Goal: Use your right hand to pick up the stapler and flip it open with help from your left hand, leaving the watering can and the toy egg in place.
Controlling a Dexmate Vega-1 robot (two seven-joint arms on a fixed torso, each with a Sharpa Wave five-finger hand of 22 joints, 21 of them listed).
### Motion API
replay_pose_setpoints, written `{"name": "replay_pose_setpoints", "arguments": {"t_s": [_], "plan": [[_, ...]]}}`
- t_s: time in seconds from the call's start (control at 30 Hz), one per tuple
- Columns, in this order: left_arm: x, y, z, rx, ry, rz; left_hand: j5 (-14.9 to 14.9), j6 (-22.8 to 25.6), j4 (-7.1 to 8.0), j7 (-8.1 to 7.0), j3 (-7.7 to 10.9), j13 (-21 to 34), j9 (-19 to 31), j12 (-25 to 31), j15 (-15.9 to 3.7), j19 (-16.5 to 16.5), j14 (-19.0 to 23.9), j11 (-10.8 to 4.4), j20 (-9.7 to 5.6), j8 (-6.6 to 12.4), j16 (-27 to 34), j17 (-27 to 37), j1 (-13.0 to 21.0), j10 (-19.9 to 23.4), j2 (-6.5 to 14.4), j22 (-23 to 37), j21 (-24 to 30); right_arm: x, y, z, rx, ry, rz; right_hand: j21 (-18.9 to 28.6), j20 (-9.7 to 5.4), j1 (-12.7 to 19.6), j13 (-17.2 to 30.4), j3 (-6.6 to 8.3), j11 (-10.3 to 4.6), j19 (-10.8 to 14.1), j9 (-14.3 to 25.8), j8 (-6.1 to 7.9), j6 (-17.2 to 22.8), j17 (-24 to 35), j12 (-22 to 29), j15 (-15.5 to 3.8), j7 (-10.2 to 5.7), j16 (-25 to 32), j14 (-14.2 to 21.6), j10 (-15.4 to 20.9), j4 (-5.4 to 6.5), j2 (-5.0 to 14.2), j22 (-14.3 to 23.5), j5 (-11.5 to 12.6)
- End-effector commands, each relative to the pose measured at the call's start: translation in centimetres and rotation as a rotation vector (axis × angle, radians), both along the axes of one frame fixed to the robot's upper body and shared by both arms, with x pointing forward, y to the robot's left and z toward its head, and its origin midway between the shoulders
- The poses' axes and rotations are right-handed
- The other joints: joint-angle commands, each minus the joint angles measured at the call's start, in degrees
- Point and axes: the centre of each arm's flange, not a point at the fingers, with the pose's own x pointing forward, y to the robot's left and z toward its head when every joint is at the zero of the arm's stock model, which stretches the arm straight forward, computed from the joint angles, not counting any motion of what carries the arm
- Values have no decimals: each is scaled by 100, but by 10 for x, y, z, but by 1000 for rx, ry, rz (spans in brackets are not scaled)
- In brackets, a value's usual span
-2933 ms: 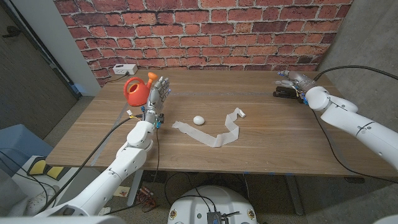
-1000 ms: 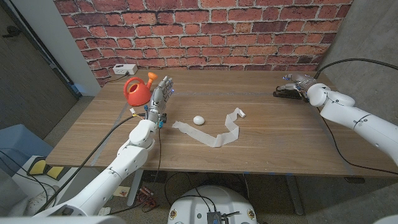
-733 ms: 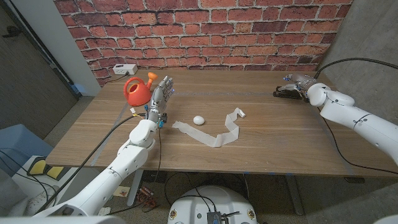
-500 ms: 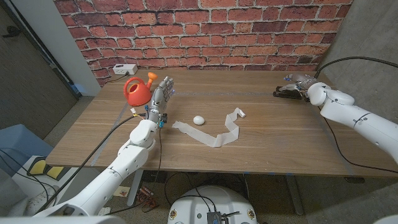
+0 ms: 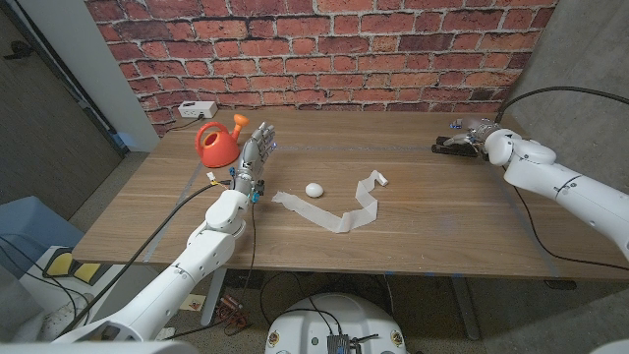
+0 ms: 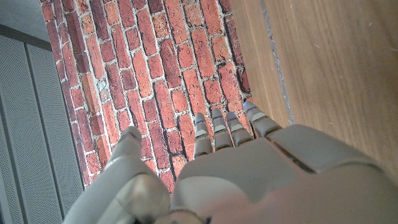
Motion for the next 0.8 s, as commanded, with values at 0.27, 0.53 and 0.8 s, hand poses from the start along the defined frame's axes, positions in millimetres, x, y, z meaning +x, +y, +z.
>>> {"name": "replay_pose_setpoints", "arguments": {"t_s": [0.27, 0.53, 0.8], "plan": [[-1, 1, -2, 2, 10, 7, 24, 49, -24, -3, -21, 8, 22, 13, -65, 14, 32, -22, 31, -4, -5, 10, 36, 70, 63, 18, 11, 11, -8, -9, 12, 14, -35, 12, -22, 160, 57, 60, -9, 66, 18, -7, 33, 32, 29, -698, -7, 7, 32, 73, -2, -19, 13, 29], [-1, -1, -5, -4, 5, -2, 26, 102, -30, 51, -25, 10, 23, 48, -122, 149, 147, -45, -237, 1, 28, 7, 49, 204, 66, 12, 48, 11, -10, -12, 11, 20, -42, 15, -49, 239, 87, 98, -70, 85, 22, 12, 86, 34, 51, -766, -44, 28, 79, 132, -10, -9, 11, 33], [-1, -3, -7, 4, 32, -8, 24, 206, -31, 54, -35, 12, 24, 95, -81, 282, 365, -39, -110, 22, 75, 6, 52, 378, 58, 10, 71, 13, -9, -11, 3, 38, -50, 1, -135, 273, 112, 120, -152, 49, 26, 14, 99, 44, 46, -832, -117, 29, 58, 127, 7, 9, 11, 32]]}}
